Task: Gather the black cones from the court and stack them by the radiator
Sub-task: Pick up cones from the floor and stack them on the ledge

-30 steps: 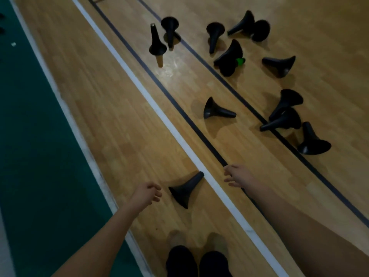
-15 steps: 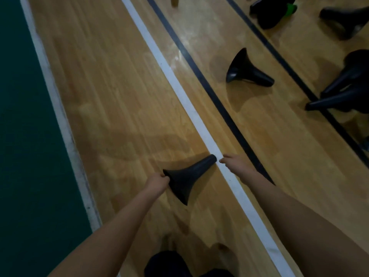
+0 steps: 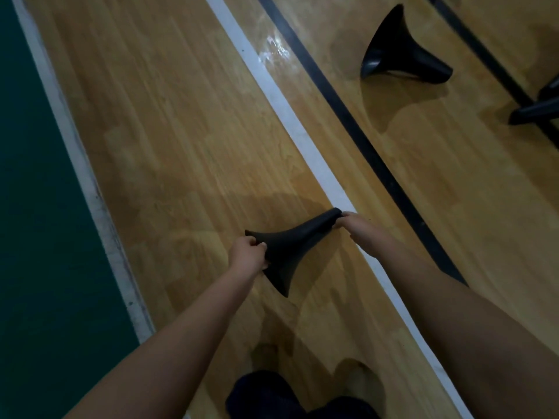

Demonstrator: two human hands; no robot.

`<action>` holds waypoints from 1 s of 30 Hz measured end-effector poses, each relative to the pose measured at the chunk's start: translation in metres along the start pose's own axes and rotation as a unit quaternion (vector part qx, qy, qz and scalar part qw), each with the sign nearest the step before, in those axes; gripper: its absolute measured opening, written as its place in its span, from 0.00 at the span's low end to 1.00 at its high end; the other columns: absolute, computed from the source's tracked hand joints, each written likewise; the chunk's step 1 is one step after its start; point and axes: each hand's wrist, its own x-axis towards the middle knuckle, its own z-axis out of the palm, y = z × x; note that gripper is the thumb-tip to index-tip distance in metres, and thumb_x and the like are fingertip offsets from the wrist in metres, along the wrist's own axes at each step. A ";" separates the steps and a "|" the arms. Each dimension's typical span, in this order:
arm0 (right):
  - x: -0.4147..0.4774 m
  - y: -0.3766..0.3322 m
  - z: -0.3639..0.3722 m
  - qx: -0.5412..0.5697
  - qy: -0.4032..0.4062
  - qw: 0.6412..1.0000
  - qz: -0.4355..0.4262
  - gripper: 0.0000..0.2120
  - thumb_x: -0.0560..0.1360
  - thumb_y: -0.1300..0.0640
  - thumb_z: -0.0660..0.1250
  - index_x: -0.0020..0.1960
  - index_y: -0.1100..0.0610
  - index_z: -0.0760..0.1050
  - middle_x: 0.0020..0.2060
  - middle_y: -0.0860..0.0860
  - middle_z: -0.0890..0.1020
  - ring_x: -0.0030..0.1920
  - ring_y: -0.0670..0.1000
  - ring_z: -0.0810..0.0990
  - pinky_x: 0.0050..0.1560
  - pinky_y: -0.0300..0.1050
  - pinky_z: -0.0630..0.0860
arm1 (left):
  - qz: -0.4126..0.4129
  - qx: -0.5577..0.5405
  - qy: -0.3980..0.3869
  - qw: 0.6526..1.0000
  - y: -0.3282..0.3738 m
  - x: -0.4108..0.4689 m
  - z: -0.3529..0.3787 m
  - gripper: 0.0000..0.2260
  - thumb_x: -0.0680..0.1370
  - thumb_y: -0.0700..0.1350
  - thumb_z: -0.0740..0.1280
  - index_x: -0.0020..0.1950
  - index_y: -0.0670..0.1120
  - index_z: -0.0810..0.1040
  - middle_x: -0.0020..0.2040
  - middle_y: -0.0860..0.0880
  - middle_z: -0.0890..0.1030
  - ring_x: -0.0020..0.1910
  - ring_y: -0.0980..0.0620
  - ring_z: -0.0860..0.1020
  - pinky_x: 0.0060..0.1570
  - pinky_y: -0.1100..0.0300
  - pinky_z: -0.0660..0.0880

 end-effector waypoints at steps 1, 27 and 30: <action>-0.012 -0.003 -0.003 0.002 0.001 1.000 -0.001 0.26 0.76 0.56 0.63 0.73 0.56 0.65 0.73 0.54 0.64 0.71 0.57 0.64 0.63 0.49 0.66 | 0.001 0.002 -0.003 1.000 0.004 -0.009 -0.005 0.20 0.80 0.38 0.62 0.72 0.40 0.66 0.58 0.42 0.77 0.50 0.45 0.81 0.53 0.50 0.79; -0.528 -0.289 -0.144 0.196 0.103 0.968 -0.118 0.12 0.78 0.62 0.62 0.61 0.60 0.75 0.57 0.57 0.78 0.57 0.55 0.77 0.57 0.47 0.73 | 0.124 -0.040 -0.026 0.991 0.277 -0.481 -0.253 0.17 0.81 0.39 0.60 0.71 0.40 0.68 0.54 0.40 0.77 0.49 0.40 0.78 0.45 0.47 0.79; -0.565 -0.311 -0.149 0.210 0.107 0.962 -0.138 0.12 0.79 0.62 0.62 0.62 0.60 0.75 0.54 0.55 0.78 0.54 0.53 0.78 0.57 0.47 0.74 | 0.145 -0.056 -0.022 0.988 0.294 -0.519 -0.274 0.18 0.81 0.38 0.59 0.72 0.40 0.67 0.56 0.39 0.75 0.52 0.40 0.76 0.49 0.46 0.77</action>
